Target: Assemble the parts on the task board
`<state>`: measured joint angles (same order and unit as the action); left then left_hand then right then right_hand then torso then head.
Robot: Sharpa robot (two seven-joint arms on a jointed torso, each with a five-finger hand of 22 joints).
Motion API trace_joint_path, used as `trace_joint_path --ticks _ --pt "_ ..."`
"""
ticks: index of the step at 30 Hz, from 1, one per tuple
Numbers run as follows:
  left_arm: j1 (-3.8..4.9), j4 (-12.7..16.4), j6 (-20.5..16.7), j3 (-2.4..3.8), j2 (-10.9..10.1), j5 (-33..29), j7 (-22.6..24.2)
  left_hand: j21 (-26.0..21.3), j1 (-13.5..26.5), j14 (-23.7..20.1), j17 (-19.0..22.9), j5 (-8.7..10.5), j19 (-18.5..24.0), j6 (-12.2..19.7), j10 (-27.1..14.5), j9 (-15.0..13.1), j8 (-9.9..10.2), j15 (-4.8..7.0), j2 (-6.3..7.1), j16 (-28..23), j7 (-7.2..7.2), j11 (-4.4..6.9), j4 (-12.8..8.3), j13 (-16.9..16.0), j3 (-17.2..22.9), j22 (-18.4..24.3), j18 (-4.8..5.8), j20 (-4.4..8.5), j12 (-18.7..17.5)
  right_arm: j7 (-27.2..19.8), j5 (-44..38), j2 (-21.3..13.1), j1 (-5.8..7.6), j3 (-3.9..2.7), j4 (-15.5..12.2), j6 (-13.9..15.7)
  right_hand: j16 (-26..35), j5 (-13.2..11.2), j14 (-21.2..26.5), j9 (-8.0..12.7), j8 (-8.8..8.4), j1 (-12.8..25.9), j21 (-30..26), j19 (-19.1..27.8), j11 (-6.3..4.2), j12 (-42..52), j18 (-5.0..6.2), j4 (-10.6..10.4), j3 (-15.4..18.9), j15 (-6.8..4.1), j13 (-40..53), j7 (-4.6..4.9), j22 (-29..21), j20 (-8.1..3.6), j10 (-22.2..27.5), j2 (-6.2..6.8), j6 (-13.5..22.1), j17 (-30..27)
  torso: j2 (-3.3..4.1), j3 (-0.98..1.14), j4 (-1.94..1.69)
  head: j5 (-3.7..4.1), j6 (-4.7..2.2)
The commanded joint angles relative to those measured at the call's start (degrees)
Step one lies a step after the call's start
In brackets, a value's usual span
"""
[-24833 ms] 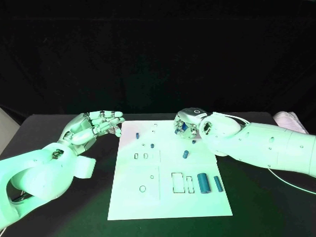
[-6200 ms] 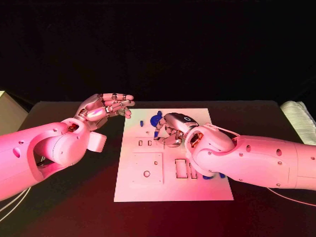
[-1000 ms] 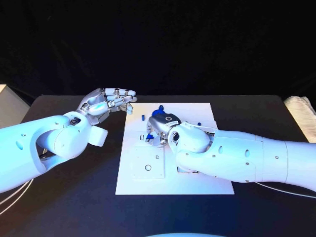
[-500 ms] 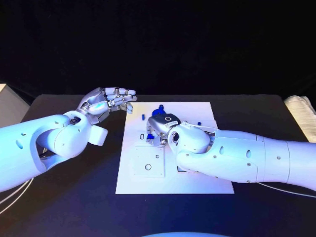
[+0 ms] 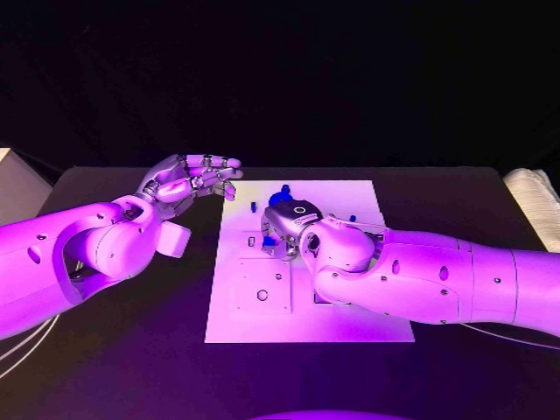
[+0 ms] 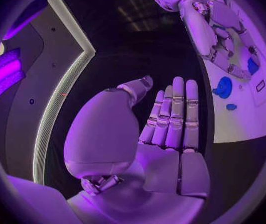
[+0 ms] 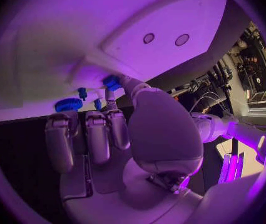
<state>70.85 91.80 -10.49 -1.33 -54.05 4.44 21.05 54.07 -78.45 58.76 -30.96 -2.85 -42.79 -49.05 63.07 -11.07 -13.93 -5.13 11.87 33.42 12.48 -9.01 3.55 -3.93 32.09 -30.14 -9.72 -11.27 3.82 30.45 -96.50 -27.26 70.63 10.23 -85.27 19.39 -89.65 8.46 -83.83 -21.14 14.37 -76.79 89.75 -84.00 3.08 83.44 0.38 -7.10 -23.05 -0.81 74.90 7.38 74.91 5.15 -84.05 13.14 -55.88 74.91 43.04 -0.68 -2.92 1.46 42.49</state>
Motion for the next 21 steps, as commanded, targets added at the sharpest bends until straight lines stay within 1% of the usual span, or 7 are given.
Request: trace_joint_path --ticks 1,4,8,11,14,16,21 --pt "0.03 0.09 1.01 0.03 0.07 0.29 0.11 0.34 0.49 -0.29 -0.07 -0.13 0.42 0.31 -0.47 -0.07 0.36 0.02 -0.11 0.35 0.03 0.13 -0.04 -0.07 -0.14 -0.01 -0.75 0.17 0.09 0.37 -0.59 -0.24 -0.35 0.27 0.31 -1.79 0.28 1.21 -5.77 0.03 0.3 -0.79 0.06 -5.89 -0.13 -0.34 -0.33 0.35 -0.64 -0.24 9.95 0.25 14.97 -0.14 -0.82 0.15 0.24 13.33 0.03 0.02 -0.04 0.07 0.02" --pt "0.03 0.08 1.0 0.03 0.08 0.29 0.08 0.4 0.46 -0.35 -0.1 -0.13 0.47 0.32 -0.49 -0.12 0.38 0.02 -0.14 0.4 0.03 0.13 -0.08 -0.08 -0.16 0.0 -0.75 0.16 0.11 0.08 -0.49 -0.29 -0.35 0.27 0.39 -1.91 0.29 3.91 -5.76 0.11 0.42 -1.06 -0.13 -5.79 -0.08 -1.12 -0.28 0.92 -2.09 -0.2 9.38 0.36 14.85 -0.13 -0.24 0.25 0.48 13.3 0.01 0.0 -0.04 0.05 0.11" --pt "0.02 0.05 0.99 0.03 0.09 0.3 0.02 0.4 0.46 -0.35 -0.1 -0.13 0.47 0.32 -0.49 -0.12 0.38 0.02 -0.14 0.4 0.03 0.13 -0.08 -0.08 -0.16 0.0 -0.75 0.16 0.11 -0.3 -0.24 -0.37 -0.39 0.28 0.55 -1.99 0.33 3.83 -5.74 0.42 -0.09 0.02 -0.37 -5.67 0.24 -2.91 -0.22 0.75 -2.25 0.03 8.05 0.75 14.71 0.02 1.06 1.14 1.63 13.22 0.02 0.04 -0.03 0.02 0.2" --pt "0.02 0.01 1.0 0.03 0.11 0.3 -0.04 0.4 0.46 -0.35 -0.1 -0.13 0.47 0.32 -0.49 -0.12 0.38 0.02 -0.14 0.4 0.03 0.13 -0.08 -0.08 -0.16 0.0 -0.75 0.16 0.11 -0.42 -0.16 -0.5 -0.47 0.28 0.56 -1.81 0.31 3.76 -5.75 0.5 -0.18 0.3 -0.36 -5.68 0.31 -3.05 -0.23 0.67 -2.34 0.11 7.93 0.81 14.72 0.09 1.14 1.24 1.85 13.29 -0.01 0.02 -0.02 0.0 0.26" --pt "0.02 -0.01 1.01 0.03 0.13 0.3 -0.12 0.41 0.47 -0.38 -0.1 -0.13 0.49 0.35 -0.52 -0.13 0.4 0.01 -0.13 0.4 0.04 0.11 -0.09 -0.08 -0.17 0.01 -0.75 0.15 0.09 -0.59 -0.02 -0.74 -0.52 0.28 0.48 -1.5 0.31 6.44 -5.75 0.57 -0.04 -0.25 -0.3 -5.71 0.29 -3.09 -0.24 1.26 -3.91 0.1 7.86 0.82 14.76 0.14 1.1 0.9 1.71 13.29 -0.01 0.02 -0.01 0.01 0.27" --pt "0.02 -0.01 1.02 0.03 0.12 0.3 -0.16 0.41 0.47 -0.38 -0.1 -0.13 0.49 0.35 -0.52 -0.13 0.4 0.01 -0.13 0.4 0.04 0.11 -0.09 -0.08 -0.17 0.01 -0.75 0.15 0.09 -0.78 0.22 -0.89 -0.54 0.28 0.46 -1.35 0.32 6.89 -5.75 0.69 -0.22 0.4 -0.36 -5.68 0.41 -3.28 -0.23 1.15 -3.93 0.18 7.71 0.96 14.73 0.19 1.24 1.46 2.08 13.26 0.0 0.02 0.0 0.02 0.27" --pt "0.02 -0.02 1.0 0.03 0.11 0.3 -0.27 0.41 0.49 -0.4 -0.1 -0.13 0.5 0.36 -0.54 -0.13 0.41 0.0 -0.14 0.39 0.05 0.1 -0.07 -0.07 -0.18 0.01 -0.75 0.15 0.09 -1.18 0.56 -1.15 -0.56 0.28 0.4 -0.74 0.34 5.27 -5.73 0.98 -0.69 2.03 -0.45 -5.63 0.67 -3.45 -0.2 0.64 -3.11 0.44 7.53 1.19 14.67 0.41 1.38 2.52 3.08 13.21 0.04 -0.01 -0.02 0.03 0.21"
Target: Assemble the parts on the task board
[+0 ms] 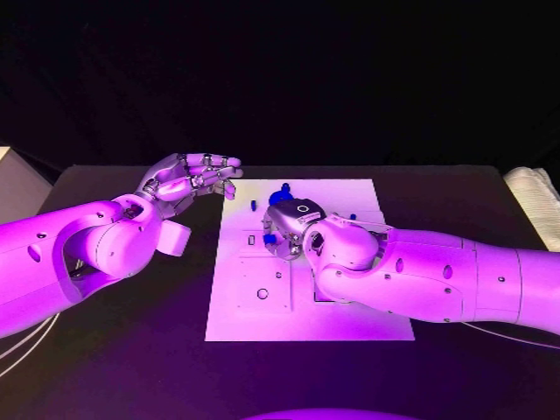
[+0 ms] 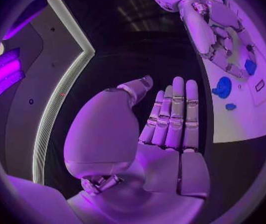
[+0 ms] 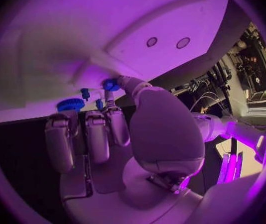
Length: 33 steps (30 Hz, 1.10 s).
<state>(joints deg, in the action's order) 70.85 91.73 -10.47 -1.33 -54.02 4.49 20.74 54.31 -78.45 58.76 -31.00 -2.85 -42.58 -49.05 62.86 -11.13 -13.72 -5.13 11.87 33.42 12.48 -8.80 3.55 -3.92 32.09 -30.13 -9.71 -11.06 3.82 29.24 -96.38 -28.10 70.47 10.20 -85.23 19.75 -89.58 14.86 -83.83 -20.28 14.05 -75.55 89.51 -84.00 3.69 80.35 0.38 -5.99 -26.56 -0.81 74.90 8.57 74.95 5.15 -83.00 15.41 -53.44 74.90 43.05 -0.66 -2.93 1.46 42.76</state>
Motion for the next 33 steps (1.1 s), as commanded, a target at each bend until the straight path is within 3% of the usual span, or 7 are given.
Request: trace_joint_path --ticks 1,20,33 --pt "0.02 0.05 0.98 0.03 0.09 0.24 0.01 0.17 0.49 -0.4 -0.06 -0.13 0.29 0.36 -0.33 -0.06 0.19 0.0 -0.14 0.39 0.05 -0.11 -0.07 -0.08 -0.18 0.01 -0.75 -0.06 0.09 -0.08 0.48 -0.36 -0.39 0.31 0.34 -0.86 0.26 -1.69 -5.74 0.19 -0.49 0.95 -0.26 -5.61 0.1 -0.4 -0.19 -0.54 0.64 0.47 7.49 0.05 14.61 0.45 0.37 0.33 0.9 13.22 0.03 -0.02 0.0 0.05 -0.07" --pt "0.02 0.07 0.97 0.03 0.07 0.26 -0.35 0.17 0.53 -0.44 -0.06 -0.13 0.32 0.39 -0.38 -0.07 0.21 -0.02 -0.17 0.39 0.07 -0.13 -0.04 -0.08 -0.2 0.02 -0.75 -0.07 0.07 -1.42 1.32 -0.61 -0.4 0.31 0.3 -1.0 0.22 -2.03 -5.77 0.2 -0.34 0.57 -0.08 -5.71 0.06 0.05 -0.24 -0.48 0.72 0.48 7.78 -0.01 14.72 0.52 0.05 -0.25 0.63 13.35 -0.02 -0.08 0.0 0.09 0.1" --pt "0.02 0.1 0.86 0.03 0.02 0.31 -0.61 0.17 0.53 -0.44 -0.06 -0.13 0.32 0.39 -0.38 -0.07 0.21 -0.02 -0.17 0.39 0.07 -0.13 -0.04 -0.08 -0.2 0.02 -0.75 -0.07 0.07 -2.43 1.45 -0.39 -0.4 0.32 0.85 -2.37 0.12 -2.63 -5.83 0.39 -0.45 -1.9 0.12 -5.81 0.06 0.19 -0.29 1.48 -0.4 0.42 7.82 0.05 14.84 0.45 -0.02 -0.17 0.51 13.63 -0.02 -0.08 -0.01 0.06 0.2"
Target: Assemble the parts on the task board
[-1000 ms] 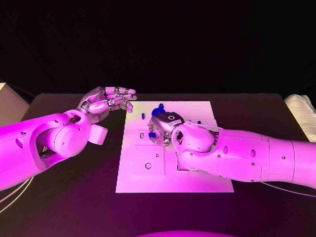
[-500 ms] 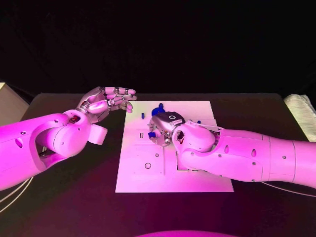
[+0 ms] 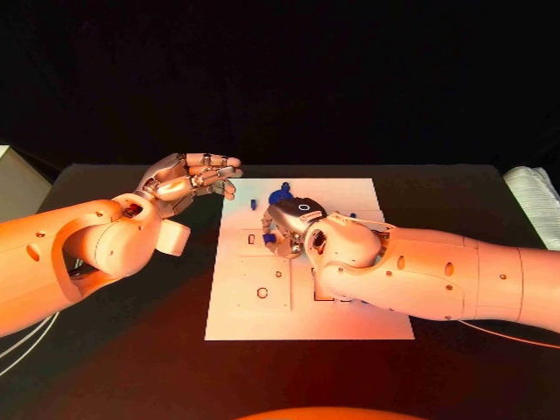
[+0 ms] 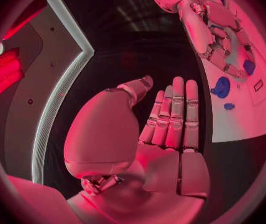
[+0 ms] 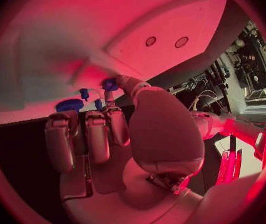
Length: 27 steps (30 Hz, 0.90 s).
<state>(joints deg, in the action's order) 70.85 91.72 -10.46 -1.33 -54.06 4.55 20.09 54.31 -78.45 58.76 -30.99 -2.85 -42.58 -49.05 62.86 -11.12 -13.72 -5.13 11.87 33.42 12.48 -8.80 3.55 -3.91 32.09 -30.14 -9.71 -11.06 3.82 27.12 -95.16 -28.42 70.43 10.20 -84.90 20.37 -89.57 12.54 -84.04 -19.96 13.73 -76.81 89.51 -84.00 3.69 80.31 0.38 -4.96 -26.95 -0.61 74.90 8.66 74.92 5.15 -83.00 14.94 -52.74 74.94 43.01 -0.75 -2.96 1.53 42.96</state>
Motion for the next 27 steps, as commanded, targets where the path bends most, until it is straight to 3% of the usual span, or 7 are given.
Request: trace_joint_path --ticks 1,22,27 --pt "0.02 0.11 0.84 0.03 0.05 0.25 -0.01 0.18 0.53 -0.44 -0.07 -0.13 0.33 0.39 -0.38 -0.09 0.21 -0.02 -0.17 0.39 0.07 -0.12 -0.04 -0.09 -0.2 0.02 -0.75 -0.07 0.07 -0.38 0.22 -0.03 -0.37 0.32 0.56 -3.07 0.11 -0.55 -5.63 0.1 -0.15 -0.75 0.14 -5.82 0.09 0.24 -0.3 0.58 -0.07 0.23 7.83 -0.03 14.89 0.46 -0.03 0.33 -0.17 13.61 0.03 0.0 0.01 0.0 0.03" --pt "0.03 0.06 0.63 0.03 -0.03 0.48 -0.61 0.2 0.53 -0.52 -0.09 -0.13 0.4 0.44 -0.46 -0.12 0.25 -0.05 -0.27 0.41 0.11 -0.15 -0.02 -0.09 -0.19 0.05 -0.75 -0.09 0.07 -0.69 -0.41 -0.28 -0.36 0.33 0.62 -5.66 0.05 -0.82 -5.66 0.35 -0.45 -2.21 0.17 -5.84 0.21 0.21 -0.3 2.18 -0.89 0.34 7.77 0.13 14.91 0.52 0.04 0.64 0.05 13.77 0.03 0.06 0.02 -0.11 0.29" --pt "0.03 0.07 0.6 0.02 -0.04 0.48 -0.7 0.2 0.53 -0.52 -0.09 -0.13 0.4 0.44 -0.46 -0.12 0.25 -0.05 -0.27 0.41 0.11 -0.15 -0.02 -0.09 -0.19 0.05 -0.75 -0.09 0.07 -0.76 0.07 -0.23 -0.36 0.33 0.66 -6.24 0.07 0.3 -5.65 0.17 0.39 -0.92 0.22 -5.86 -0.04 0.99 -0.31 1.5 -1.7 0.13 8.29 -0.22 14.93 0.43 -0.6 -0.67 -1.93 13.72 0.04 0.04 0.04 -0.07 0.4"
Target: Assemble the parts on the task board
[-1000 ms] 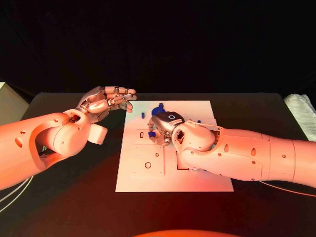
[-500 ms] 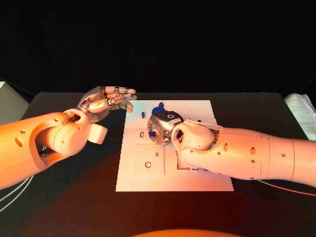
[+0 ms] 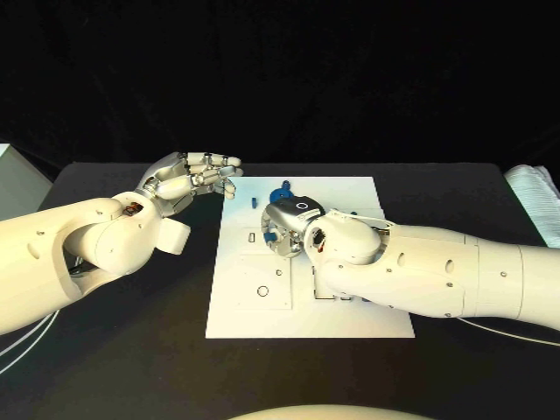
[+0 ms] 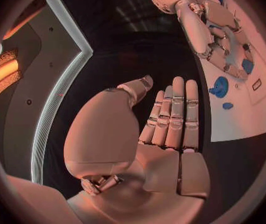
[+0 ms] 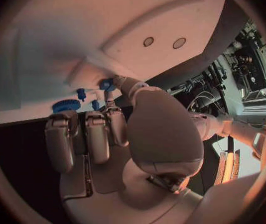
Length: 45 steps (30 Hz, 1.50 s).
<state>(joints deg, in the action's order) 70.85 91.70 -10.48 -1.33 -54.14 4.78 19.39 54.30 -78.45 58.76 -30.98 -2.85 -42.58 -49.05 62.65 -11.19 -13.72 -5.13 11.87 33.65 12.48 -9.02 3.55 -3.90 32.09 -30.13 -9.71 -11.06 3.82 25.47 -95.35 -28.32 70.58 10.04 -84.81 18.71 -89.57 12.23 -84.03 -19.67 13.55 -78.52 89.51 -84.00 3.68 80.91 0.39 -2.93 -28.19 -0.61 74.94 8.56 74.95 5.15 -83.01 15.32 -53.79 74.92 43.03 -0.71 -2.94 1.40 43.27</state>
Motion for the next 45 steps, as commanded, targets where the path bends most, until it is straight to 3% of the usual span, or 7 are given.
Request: trace_joint_path --ticks 1,7,17,22,31,41,45 --pt "0.03 0.09 0.62 0.02 0.04 0.26 0.0 0.2 0.53 -0.52 -0.1 -0.13 0.4 0.44 -0.25 -0.05 0.25 -0.05 -0.27 0.18 0.1 0.06 -0.02 -0.09 -0.19 0.05 -0.74 -0.09 0.07 0.89 0.31 -0.32 -0.51 0.49 0.58 -4.63 0.07 0.62 -5.65 -0.12 0.57 0.81 0.22 -5.86 -0.04 0.4 -0.32 -0.54 -0.48 0.13 8.25 -0.12 14.9 0.43 -0.6 -1.06 -0.89 13.74 0.03 -0.01 0.03 0.06 0.09" --pt "0.03 0.09 0.58 0.02 0.04 0.27 -0.15 0.21 0.55 -0.53 -0.1 -0.13 0.42 0.44 -0.26 -0.06 0.25 -0.06 -0.31 0.2 0.12 0.05 0.01 -0.09 -0.19 0.05 -0.75 -0.1 0.07 1.45 0.97 -0.26 -0.51 0.49 0.82 -5.38 0.09 3.21 -5.64 -0.44 1.66 2.87 0.17 -5.84 -0.81 0.88 -0.31 -2.01 -1.73 -0.5 8.58 -1.01 14.88 -0.1 -1.07 -3.39 -3.03 13.7 -0.01 0.01 0.04 0.12 0.13" --pt "0.03 0.14 0.51 0.02 0.01 0.27 -0.57 0.22 0.6 -0.54 -0.11 -0.13 0.43 0.45 -0.28 -0.07 0.26 -0.07 -0.35 0.21 0.14 0.04 0.05 -0.09 -0.2 0.06 -0.74 -0.11 0.07 2.02 1.22 0.01 -0.5 0.49 1.28 -5.86 0.08 3.97 -5.65 -0.77 2.41 4.01 0.46 -5.98 -1.26 1.17 -0.38 -2.19 -1.61 -0.88 8.8 -1.51 15.04 -0.46 -1.37 -3.15 -3.88 13.72 0.0 0.0 0.03 0.18 0.07" --pt "0.03 0.17 0.41 0.02 0.0 0.78 -0.81 0.22 0.6 -0.54 -0.11 -0.13 0.43 0.45 -0.28 -0.07 0.26 -0.07 -0.35 0.21 0.14 0.04 0.05 -0.09 -0.2 0.06 -0.74 -0.11 0.07 1.54 1.6 -0.01 -0.49 0.49 1.46 -4.06 0.09 3.51 -5.65 -0.84 2.57 5.81 0.49 -6.0 -1.39 1.35 -0.39 -3.14 -0.89 -1.0 8.94 -1.66 15.05 -0.62 -1.57 -2.68 -3.79 13.71 -0.03 0.0 0.03 0.23 -0.04" --pt "0.03 0.19 0.41 0.01 -0.1 1.11 -1.01 0.23 0.63 -0.55 -0.11 -0.13 0.44 0.48 -0.35 -0.08 0.28 -0.08 -0.41 0.22 0.16 0.01 0.1 -0.08 -0.2 0.07 -0.75 -0.11 0.05 -4.62 4.27 -1.88 -0.5 0.47 0.25 8.65 0.0 4.49 -5.71 -0.95 2.82 5.9 0.49 -6.0 -1.64 2.04 -0.39 -3.2 -1.0 -1.18 9.48 -1.92 15.05 -0.76 -2.12 -2.74 -4.01 13.95 -0.1 -0.02 -0.03 0.17 -0.44" --pt "0.0 0.19 0.19 -0.08 -0.58 -2.12 -1.12 0.3 1.09 -0.34 -0.19 -0.13 0.37 0.36 -0.12 -0.17 0.22 -0.07 -0.7 0.42 0.17 0.04 0.53 -0.16 -0.3 0.11 -0.77 -0.15 0.21 -15.55 11.82 -7.19 -0.49 0.03 -3.99 22.68 -0.02 4.83 -5.73 -0.96 2.81 5.5 0.49 -6.0 -1.7 1.97 -0.39 -2.86 -1.22 -1.25 9.43 -1.95 15.05 -0.84 -2.09 -2.7 -3.86 14.01 -0.09 0.05 0.12 -0.34 -1.28" --pt "-0.01 0.17 -0.13 -0.28 -0.77 -3.02 -2.09 0.28 2.13 0.04 -0.42 -0.15 0.27 0.39 1.69 -0.29 0.26 0.16 -1.09 0.92 0.02 0.4 1.56 -0.59 -0.47 0.31 -0.81 -0.11 1.3 -20.95 16.0 -9.75 -0.51 -0.14 -6.04 26.54 -0.05 2.22 -5.74 -0.88 2.57 5.49 0.49 -6.0 -1.52 1.9 -0.39 -2.72 -1.16 -1.15 9.4 -1.72 15.05 -0.84 -2.06 -2.62 -3.33 14.08 -0.14 0.13 0.15 -0.38 -1.65"
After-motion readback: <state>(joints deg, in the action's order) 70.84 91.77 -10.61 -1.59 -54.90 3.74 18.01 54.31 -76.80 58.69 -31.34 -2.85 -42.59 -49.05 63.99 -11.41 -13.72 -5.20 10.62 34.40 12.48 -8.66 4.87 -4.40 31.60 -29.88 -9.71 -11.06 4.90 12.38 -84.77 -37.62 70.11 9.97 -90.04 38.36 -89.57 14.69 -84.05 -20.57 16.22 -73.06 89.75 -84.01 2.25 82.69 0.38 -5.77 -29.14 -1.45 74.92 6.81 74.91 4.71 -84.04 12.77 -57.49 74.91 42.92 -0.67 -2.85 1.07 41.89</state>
